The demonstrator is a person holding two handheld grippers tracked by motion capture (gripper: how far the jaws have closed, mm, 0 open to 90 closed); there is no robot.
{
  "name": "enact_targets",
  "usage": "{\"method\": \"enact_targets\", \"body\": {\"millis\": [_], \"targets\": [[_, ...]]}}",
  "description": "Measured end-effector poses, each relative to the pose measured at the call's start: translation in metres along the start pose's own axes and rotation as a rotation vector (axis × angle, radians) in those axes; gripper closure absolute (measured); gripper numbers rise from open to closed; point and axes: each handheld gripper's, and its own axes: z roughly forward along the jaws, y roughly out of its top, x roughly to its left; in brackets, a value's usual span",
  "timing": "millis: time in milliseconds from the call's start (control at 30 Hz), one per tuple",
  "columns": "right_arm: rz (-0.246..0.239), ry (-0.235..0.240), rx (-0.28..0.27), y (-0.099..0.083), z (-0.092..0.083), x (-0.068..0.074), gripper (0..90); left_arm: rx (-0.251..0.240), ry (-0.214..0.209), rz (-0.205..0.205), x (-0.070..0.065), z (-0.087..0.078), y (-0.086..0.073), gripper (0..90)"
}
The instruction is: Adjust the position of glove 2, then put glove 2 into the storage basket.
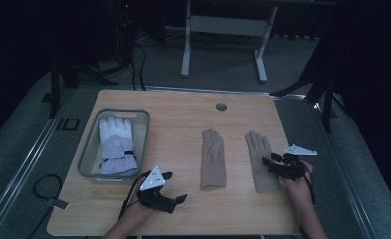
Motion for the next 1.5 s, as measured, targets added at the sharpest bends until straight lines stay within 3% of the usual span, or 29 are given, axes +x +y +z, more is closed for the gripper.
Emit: {"method": "enact_targets", "body": {"millis": [67,267,367,400,433,467,567,733,833,1100,1500], "targets": [[-0.031,-0.013,0.025,-0.001,0.003,-0.001,45.8,0.002,0.0,0.0,0.0,0.0,0.0,6.7],[-0.03,0.011,0.05,-0.005,0.013,-0.003,45.5,0.008,-0.004,0.004,0.0,0.001,-0.001,6.7],[-0.059,-0.019,0.1,-0.011,0.025,-0.002,47.2,0.012,-0.002,0.009,-0.001,0.002,-0.001,6.7],[-0.068,-0.019,0.085,-0.013,0.025,0.0,51.4,0.013,-0.002,0.009,-0.001,0.002,-0.001,6.7],[-0.08,-0.023,0.08,-0.013,0.025,0.0,61.9,0.014,-0.003,0.009,-0.001,0.002,-0.002,6.7],[-0.068,-0.028,0.083,-0.013,0.023,0.0,73.8,0.015,-0.003,0.006,-0.001,0.003,-0.002,6.7],[-0.033,-0.051,0.102,-0.011,0.023,0.001,80.1,0.019,-0.004,0.012,-0.002,0.003,-0.002,6.7],[0.0,-0.112,0.085,-0.012,0.023,0.009,82.2,0.016,-0.001,0.013,-0.002,0.003,-0.001,6.7],[0.044,-0.119,0.068,-0.008,0.02,0.011,82.5,0.011,-0.002,0.007,-0.001,0.002,-0.001,6.7],[0.102,-0.153,0.012,0.01,0.005,0.02,82.8,0.01,0.002,0.005,0.0,0.002,-0.001,6.7],[0.114,-0.195,-0.055,0.04,-0.01,0.037,82.7,0.008,0.009,0.006,0.0,0.001,-0.001,6.7]]}}
